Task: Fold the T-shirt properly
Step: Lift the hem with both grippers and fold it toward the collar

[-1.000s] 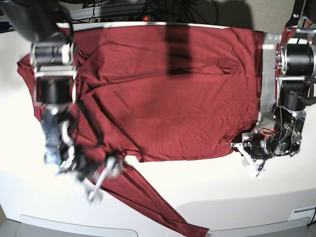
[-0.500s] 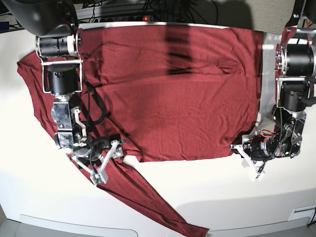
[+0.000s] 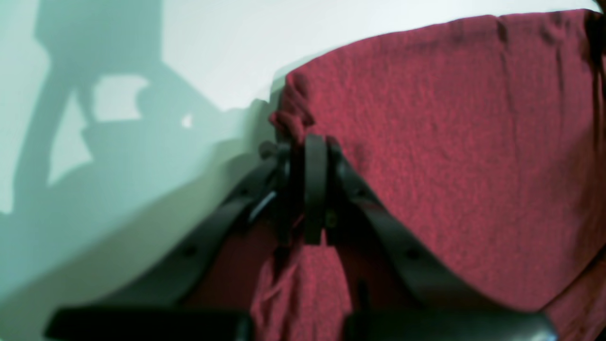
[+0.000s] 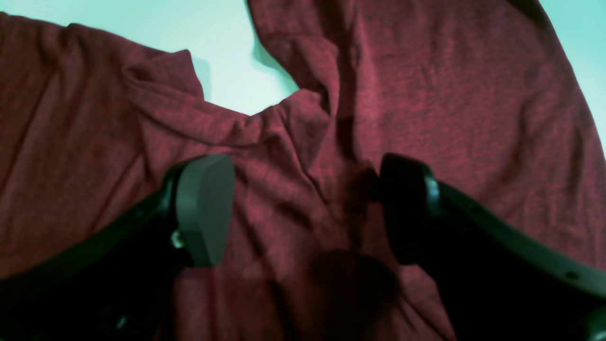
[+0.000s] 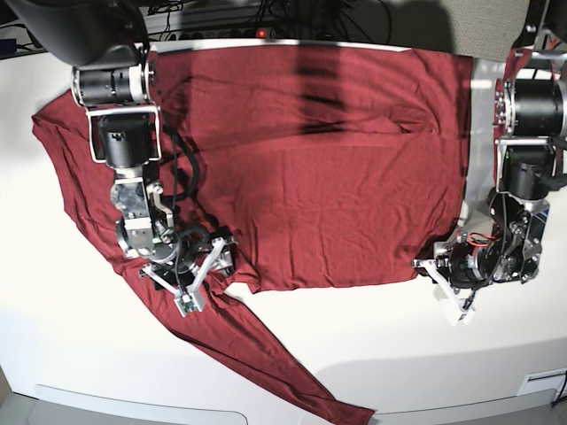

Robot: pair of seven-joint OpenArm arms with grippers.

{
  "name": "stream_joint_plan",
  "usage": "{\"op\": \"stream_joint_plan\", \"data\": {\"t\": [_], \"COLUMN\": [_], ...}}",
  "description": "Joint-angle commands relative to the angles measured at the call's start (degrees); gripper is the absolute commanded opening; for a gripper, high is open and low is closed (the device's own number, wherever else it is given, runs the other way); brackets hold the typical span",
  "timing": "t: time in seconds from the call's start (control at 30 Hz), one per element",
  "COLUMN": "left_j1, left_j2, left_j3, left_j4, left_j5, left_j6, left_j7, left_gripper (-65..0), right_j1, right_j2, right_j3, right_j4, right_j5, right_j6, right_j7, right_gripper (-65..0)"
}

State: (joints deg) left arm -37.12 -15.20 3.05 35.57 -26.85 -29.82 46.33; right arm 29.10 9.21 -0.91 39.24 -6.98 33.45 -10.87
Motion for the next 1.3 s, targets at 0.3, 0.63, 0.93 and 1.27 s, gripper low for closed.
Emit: {"op": "stream_joint_plan", "data": {"t": [0.3,0.63,0.93,1.27], "left_j1": [-1.92,-2.38,-2.23,-1.27], "left_j2": [-0.57,-0.59,-2.47,-5.77], "left_j3": [-0.07,-0.07,-0.07,-0.07], "left_j4": [0.96,2.05,7.45,8.46], "left_j5": [-0.85,-0.79,-0.7,-10.54], "left_j6": [-0.24,-0.24,-0.24,-2.89], "left_j7": [-0.94,-4.37,-2.36,4.15], "left_gripper": [-65.0,-65.0,-65.0,-65.0], "right_j1": [1.68,1.29,0.55,-4.5], "right_j2": [2.36,6.38,6.93,10.97], "right_j3": [0.07,0.07,0.07,0.09], "right_j4": [0.48,6.62,22.05,24.9], "right_j5": [2.93,6.4,10.93,12.17], "right_j6": [-0.13,0.04,0.7,1.27], "right_j7": [-5.05,-8.2,-15.56,-16.37], "right_gripper": [-65.0,-65.0,-65.0,-65.0]}}
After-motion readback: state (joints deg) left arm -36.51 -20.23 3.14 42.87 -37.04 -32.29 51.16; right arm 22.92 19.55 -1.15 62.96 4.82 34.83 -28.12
